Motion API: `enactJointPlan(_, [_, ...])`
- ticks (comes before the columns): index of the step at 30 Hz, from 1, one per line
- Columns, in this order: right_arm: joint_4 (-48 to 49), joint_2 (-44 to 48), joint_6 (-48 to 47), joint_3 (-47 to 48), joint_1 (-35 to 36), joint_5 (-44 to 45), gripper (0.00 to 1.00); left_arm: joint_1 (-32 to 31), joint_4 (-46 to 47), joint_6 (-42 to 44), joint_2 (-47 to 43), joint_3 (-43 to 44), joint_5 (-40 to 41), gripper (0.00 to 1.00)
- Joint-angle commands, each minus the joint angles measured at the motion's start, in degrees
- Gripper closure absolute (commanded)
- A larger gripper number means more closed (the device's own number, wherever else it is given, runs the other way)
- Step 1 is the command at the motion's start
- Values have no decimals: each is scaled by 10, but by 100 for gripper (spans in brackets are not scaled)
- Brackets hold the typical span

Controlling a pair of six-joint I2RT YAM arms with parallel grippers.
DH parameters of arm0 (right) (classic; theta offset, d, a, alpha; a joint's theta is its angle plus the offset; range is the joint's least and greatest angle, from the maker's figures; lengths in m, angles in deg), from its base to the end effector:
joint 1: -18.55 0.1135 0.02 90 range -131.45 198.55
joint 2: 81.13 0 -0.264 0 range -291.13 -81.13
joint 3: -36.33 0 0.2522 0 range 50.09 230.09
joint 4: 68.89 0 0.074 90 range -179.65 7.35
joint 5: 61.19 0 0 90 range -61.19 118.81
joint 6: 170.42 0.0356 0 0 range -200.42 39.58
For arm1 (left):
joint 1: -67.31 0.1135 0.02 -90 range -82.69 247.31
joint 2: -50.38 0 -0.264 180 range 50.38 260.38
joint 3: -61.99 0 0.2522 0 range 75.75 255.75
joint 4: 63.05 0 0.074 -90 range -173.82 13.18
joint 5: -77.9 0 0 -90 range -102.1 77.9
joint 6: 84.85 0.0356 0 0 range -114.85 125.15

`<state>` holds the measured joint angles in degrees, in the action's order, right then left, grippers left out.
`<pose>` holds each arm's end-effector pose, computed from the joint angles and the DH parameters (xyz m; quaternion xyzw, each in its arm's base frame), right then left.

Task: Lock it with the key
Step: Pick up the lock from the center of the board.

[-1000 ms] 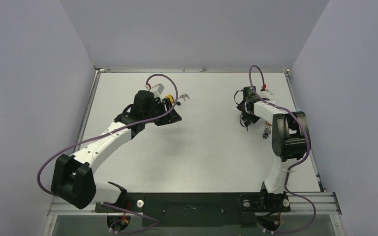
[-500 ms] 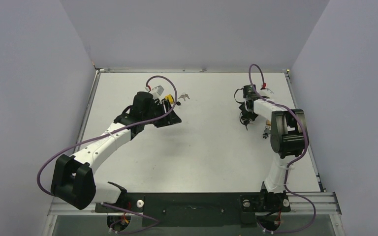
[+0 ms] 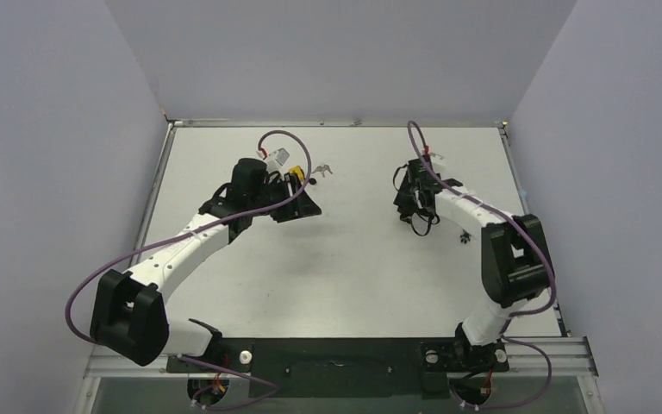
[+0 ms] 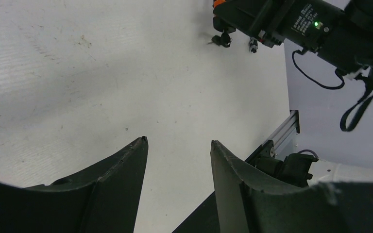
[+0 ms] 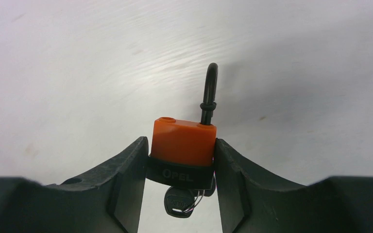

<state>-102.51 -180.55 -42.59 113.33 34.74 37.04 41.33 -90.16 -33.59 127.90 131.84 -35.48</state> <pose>0.3446 0.0947 0.1872 0.1997 0.9330 0.0711 0.2907 0.2640 -0.1443 0.2768 -0.0031 0.8728 -0.3946 0.2873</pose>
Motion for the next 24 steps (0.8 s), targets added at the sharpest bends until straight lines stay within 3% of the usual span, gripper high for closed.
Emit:
enactJointPlan(1, [50, 148, -85, -30, 64, -125, 100, 4, 39, 14, -2, 50, -66, 52])
enactJointPlan(7, [54, 287, -135, -85, 158, -240, 100, 5, 20, 54, -10, 82, -108, 55])
enactJointPlan(12, [49, 366, -147, -86, 189, -336, 99, 7, 0, 84, -28, 117, -137, 56])
enactJointPlan(17, [25, 392, -159, -53, 204, -427, 99, 9, -12, 91, -34, 144, -192, 58])
enactJointPlan(24, [60, 400, -104, -11, 214, -539, 100, 12, 21, 135, -67, 150, -285, 58])
